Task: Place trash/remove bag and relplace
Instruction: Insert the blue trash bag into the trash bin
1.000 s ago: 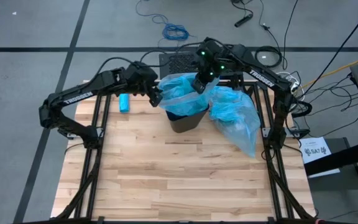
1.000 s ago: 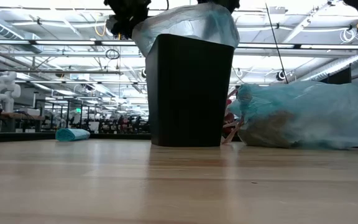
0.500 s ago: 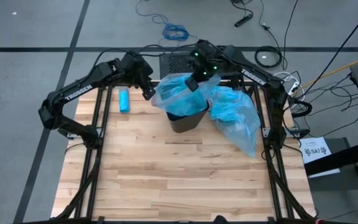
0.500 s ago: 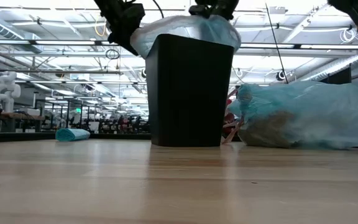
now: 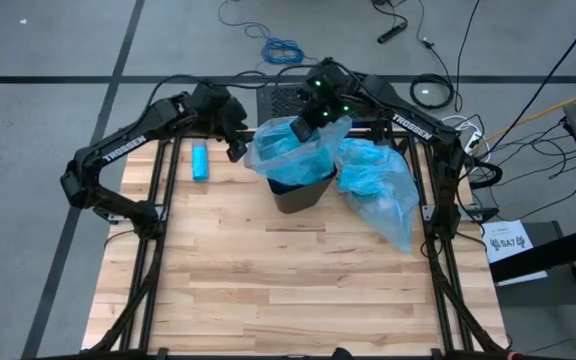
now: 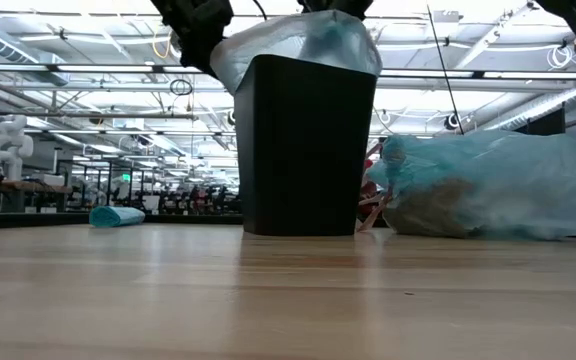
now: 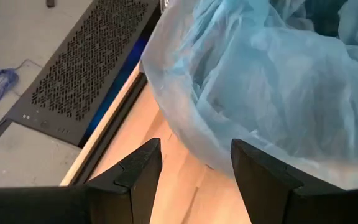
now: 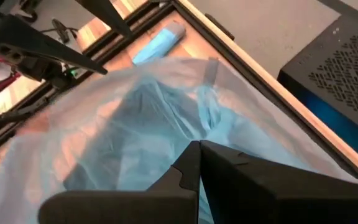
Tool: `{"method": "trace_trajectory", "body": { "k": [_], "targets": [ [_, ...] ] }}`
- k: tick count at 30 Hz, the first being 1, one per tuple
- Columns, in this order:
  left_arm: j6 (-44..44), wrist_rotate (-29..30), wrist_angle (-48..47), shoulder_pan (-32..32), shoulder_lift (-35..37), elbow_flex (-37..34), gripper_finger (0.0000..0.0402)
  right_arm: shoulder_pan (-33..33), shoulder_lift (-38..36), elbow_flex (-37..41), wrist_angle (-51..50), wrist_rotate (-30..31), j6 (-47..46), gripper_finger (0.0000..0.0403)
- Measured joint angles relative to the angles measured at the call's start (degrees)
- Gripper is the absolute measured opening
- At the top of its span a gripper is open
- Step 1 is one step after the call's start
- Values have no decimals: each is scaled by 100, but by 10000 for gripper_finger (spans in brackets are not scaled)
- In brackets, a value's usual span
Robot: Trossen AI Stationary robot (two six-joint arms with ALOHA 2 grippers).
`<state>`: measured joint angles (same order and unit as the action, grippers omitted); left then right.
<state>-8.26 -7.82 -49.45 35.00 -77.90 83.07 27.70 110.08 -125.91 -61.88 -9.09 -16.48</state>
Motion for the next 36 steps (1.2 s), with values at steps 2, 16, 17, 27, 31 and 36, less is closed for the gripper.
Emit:
{"method": "trace_trajectory", "body": {
  "k": [2, 16, 17, 27, 31, 36],
  "targets": [
    [-87, -29, -30, 0, -28, 0, 196, 0, 0, 0, -114, 3, -1, 0],
    [-144, -12, -101, 83, -808, 7, 196, 40, 29, 0, -578, 187, -212, 0],
    [-126, -12, -103, 75, -844, 7, 196, 39, 29, 0, -618, 176, -226, 0],
    [-106, -19, -180, 52, -627, 0, 196, 44, 31, 0, -774, 182, -102, 0],
    [-106, -21, -149, 55, -329, 0, 196, 42, 31, 0, -600, 183, 0, 0],
    [37, 95, -81, 55, -118, 0, 196, 46, 31, 0, -381, 183, 126, 0]
  ]
}}
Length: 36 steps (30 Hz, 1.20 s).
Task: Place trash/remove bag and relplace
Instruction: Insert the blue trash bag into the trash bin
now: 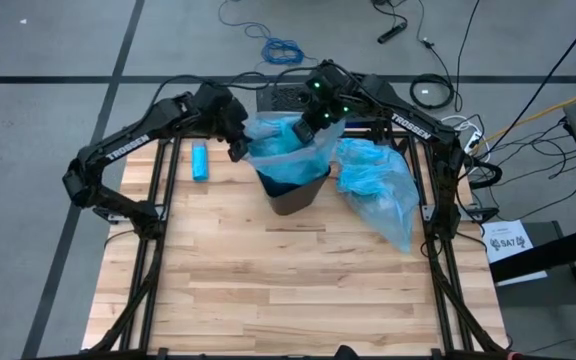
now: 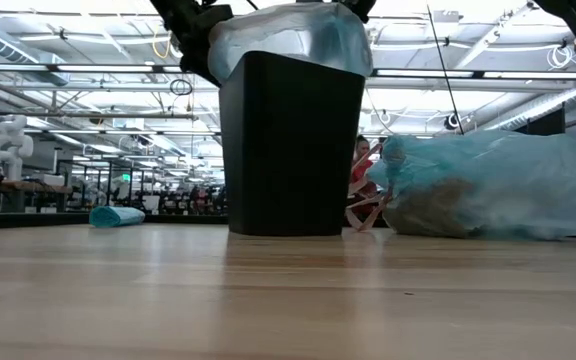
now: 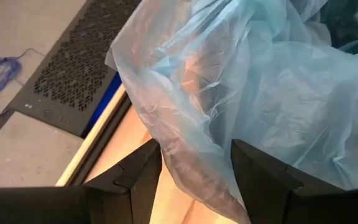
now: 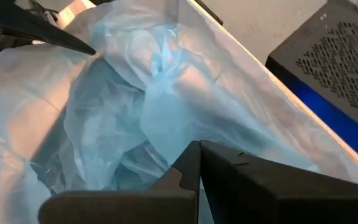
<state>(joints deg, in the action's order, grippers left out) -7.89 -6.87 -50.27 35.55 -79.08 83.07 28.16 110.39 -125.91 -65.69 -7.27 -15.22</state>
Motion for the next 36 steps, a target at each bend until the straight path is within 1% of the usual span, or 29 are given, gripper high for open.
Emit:
{"method": "trace_trajectory", "body": {
  "k": [5, 9, 12, 15, 17, 19, 22, 28, 31, 33, 35, 36],
  "targets": [
    [10, 70, -61, 0, 26, 0, 196, -2, -12, 0, 182, -39, 113, 0],
    [12, 401, -268, 5, 53, 0, 196, -11, -56, 0, 250, -52, 113, 0],
    [80, 360, -297, 11, 53, 0, 196, -13, -68, 0, 254, -57, 113, 0],
    [288, 245, 1, 7, 80, 0, 196, -13, -68, 0, 252, -169, 107, 0],
    [307, 19, 293, 7, 130, -2, 196, -27, -68, 0, 252, -212, 107, 0],
    [362, -385, 632, 8, 207, -2, 196, -51, -68, 0, 249, -212, 108, 0],
    [463, -914, 842, 58, 303, -2, 196, -90, -91, 0, 239, -213, 134, 0],
    [752, -1044, 653, 125, 487, -2, 196, -135, -367, 9, 50, -212, 256, 0],
    [755, -1524, 571, 104, 609, -2, 196, -173, -650, 9, -106, -214, 260, 0],
    [764, -1879, 573, 18, 637, 0, 196, -228, -837, 7, -323, -324, 262, 0],
    [858, -1894, 575, -105, 602, 2, 196, -298, -990, 7, -694, -462, 260, 0],
    [901, -1776, 574, -177, 555, 1, 196, -339, -1042, 7, -910, -479, 259, 0]
  ]
}}
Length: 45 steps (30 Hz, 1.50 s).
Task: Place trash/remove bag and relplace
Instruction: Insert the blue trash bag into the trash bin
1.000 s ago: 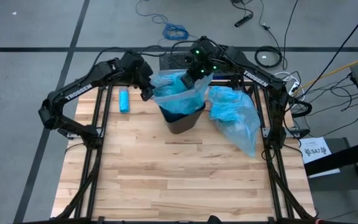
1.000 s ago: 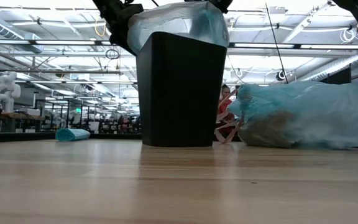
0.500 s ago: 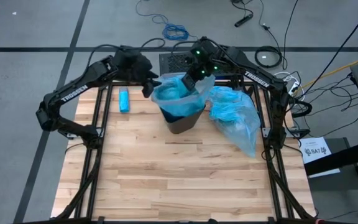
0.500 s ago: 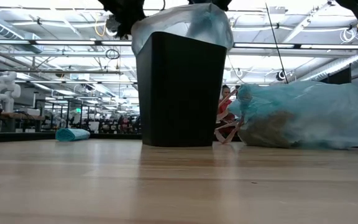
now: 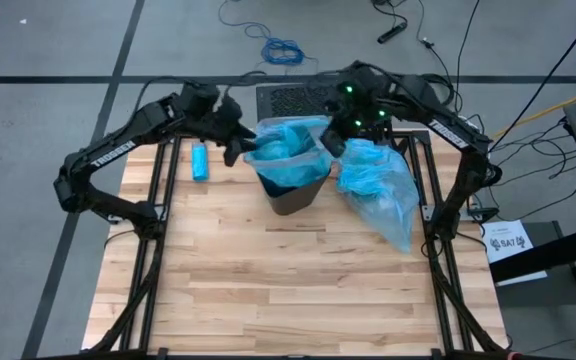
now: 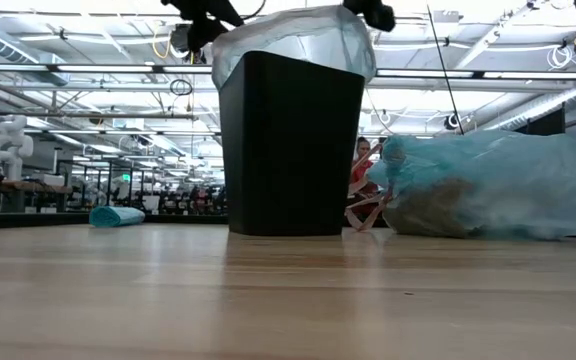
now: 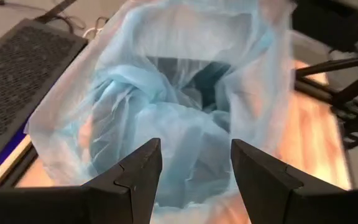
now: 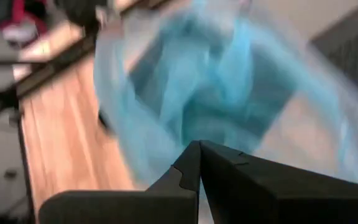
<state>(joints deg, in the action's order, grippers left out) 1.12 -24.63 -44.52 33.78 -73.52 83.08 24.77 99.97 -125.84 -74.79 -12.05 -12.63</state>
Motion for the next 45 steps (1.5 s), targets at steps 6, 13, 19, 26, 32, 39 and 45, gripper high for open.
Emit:
{"method": "trace_trajectory", "body": {
  "k": [6, 13, 19, 26, 32, 39, 45],
  "targets": [
    [313, 276, 82, -537, -389, -1, 196, -271, 44, -9, -1066, 358, 271, 0],
    [671, -178, -32, -1176, -644, -1, 196, -550, 117, -7, -1324, 5, 349, 0],
    [1126, -220, -191, -1615, -635, -1, 196, -758, 117, 28, -1512, -147, 339, 0],
    [1481, 157, -810, -1954, -635, -1, 195, -1127, 117, 34, -1522, -175, 158, 0],
    [1647, 907, -1262, -2082, -635, -1, 195, -1442, 119, 550, -1495, 132, -82, 0],
    [1542, 1207, -1441, -2085, -635, -1, 195, -1513, 119, 1476, -641, 509, -483, 0],
    [1467, 1441, -1872, -2090, -635, -1, 195, -1700, 115, 2180, 86, 508, -1065, 0]
  ]
}}
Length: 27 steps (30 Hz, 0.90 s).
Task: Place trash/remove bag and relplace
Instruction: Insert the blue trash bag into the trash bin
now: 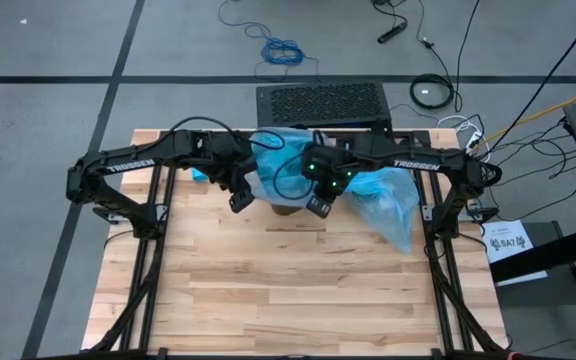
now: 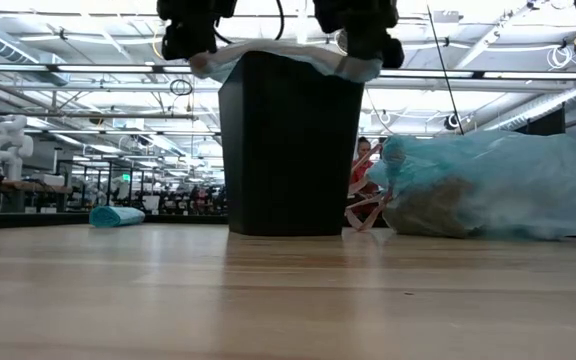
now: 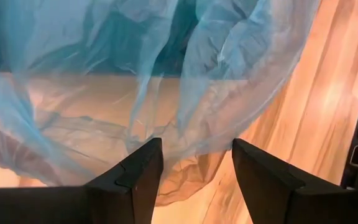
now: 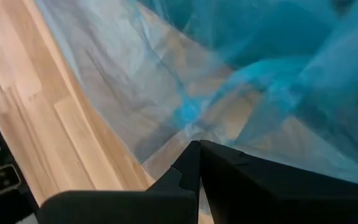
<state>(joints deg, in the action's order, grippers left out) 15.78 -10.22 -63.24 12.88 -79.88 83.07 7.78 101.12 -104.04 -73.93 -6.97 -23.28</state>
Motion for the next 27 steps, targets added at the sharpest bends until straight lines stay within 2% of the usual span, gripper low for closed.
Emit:
{"method": "trace_trajectory", "body": {
  "k": [4, 6, 8, 11, 15, 20, 27],
  "targets": [
    [-191, 37, -37, -2, 0, 0, 195, -162, -11, 228, 529, 11, -210, 0],
    [-309, 63, -4, -1, 1, -54, 195, -227, -18, 263, 653, 222, -330, 0],
    [-363, 140, 39, 11, 9, -261, 195, -275, -20, 289, 776, 491, -405, 0],
    [-431, 149, 122, 20, -2, -641, 195, -312, -20, 320, 981, 564, -449, 0],
    [-479, 193, 433, 22, 0, -992, 195, -348, -22, 321, 992, 575, -655, 0],
    [-759, 448, 761, 41, 2, -1040, 195, -459, -31, 322, 812, 1275, -1042, 0],
    [-1028, 523, 872, 237, 13, -1040, 195, -526, -65, 324, 800, 1308, -1209, 0]
  ]
}}
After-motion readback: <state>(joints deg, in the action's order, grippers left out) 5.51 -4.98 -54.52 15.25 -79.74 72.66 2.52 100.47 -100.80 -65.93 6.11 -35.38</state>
